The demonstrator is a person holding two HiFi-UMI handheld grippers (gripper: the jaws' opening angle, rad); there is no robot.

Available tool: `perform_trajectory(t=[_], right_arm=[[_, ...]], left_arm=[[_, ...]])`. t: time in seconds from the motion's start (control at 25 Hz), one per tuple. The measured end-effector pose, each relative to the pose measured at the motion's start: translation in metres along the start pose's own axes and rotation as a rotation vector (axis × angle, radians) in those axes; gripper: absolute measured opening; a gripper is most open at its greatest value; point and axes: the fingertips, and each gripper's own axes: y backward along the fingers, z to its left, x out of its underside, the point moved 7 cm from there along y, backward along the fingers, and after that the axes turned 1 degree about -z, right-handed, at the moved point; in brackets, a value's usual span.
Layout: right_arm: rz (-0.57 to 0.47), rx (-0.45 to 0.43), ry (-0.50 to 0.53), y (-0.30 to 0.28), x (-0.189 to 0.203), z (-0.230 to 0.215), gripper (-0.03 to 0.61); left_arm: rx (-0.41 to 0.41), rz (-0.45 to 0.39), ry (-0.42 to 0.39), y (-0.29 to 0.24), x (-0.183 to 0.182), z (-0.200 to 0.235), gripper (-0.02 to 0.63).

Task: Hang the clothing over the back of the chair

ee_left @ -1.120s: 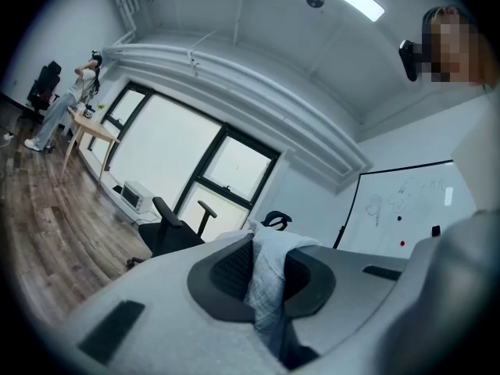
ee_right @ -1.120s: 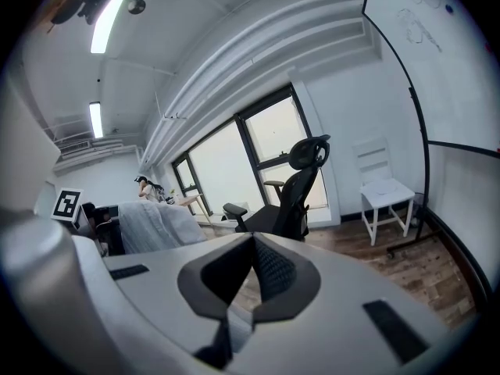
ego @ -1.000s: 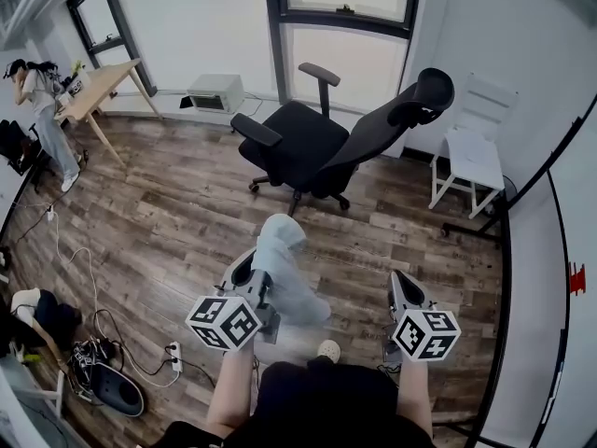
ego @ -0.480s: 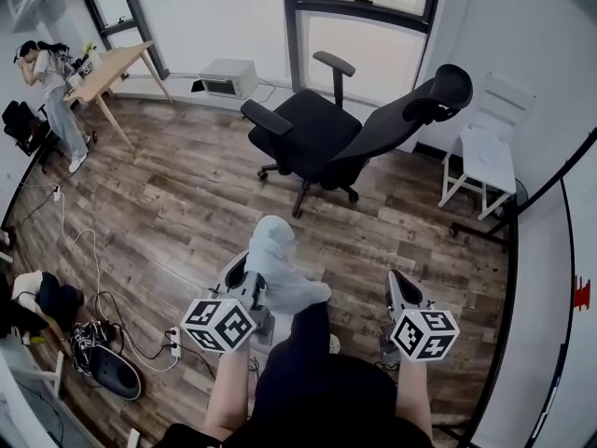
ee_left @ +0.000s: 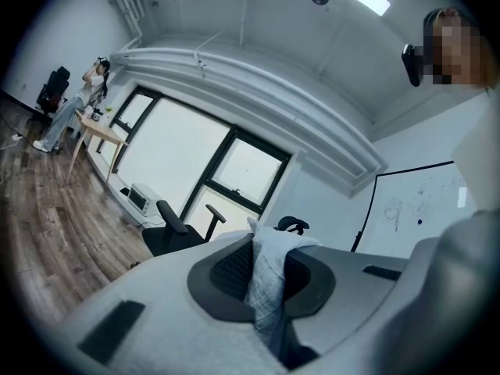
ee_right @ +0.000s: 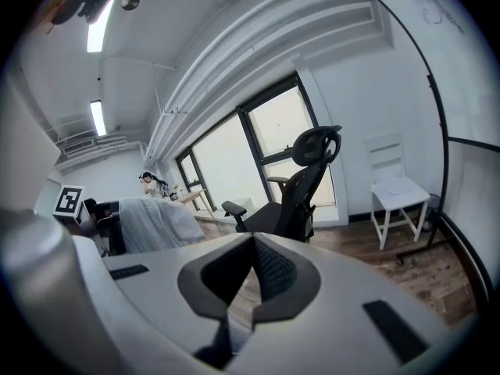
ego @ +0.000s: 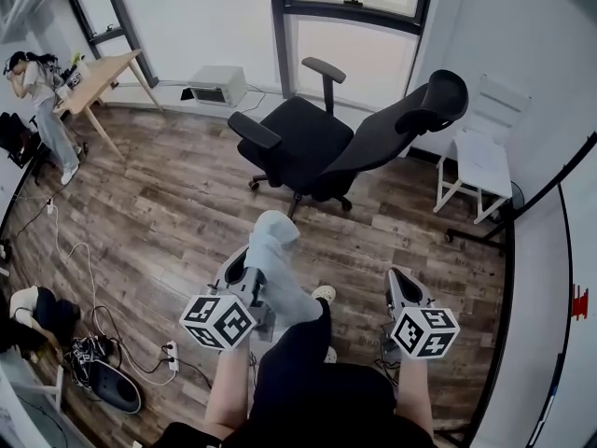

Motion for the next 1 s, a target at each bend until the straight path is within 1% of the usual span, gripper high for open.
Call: perform_trajectory(t=[0.52, 1.0], right_arm=[[-0.024, 0.019, 0.008, -0.088, -0.072, -0.036, 0.002], [-0.03, 0.046, 0.006, -0.14, -0.102, -0.039, 0.002]], left_arm=[[0.014, 0.007, 0.021, -0.111, -0.028, 0.023, 0.015], [0.046, 0.029, 0.029, -0.172, -0.049, 0.049, 0.015]])
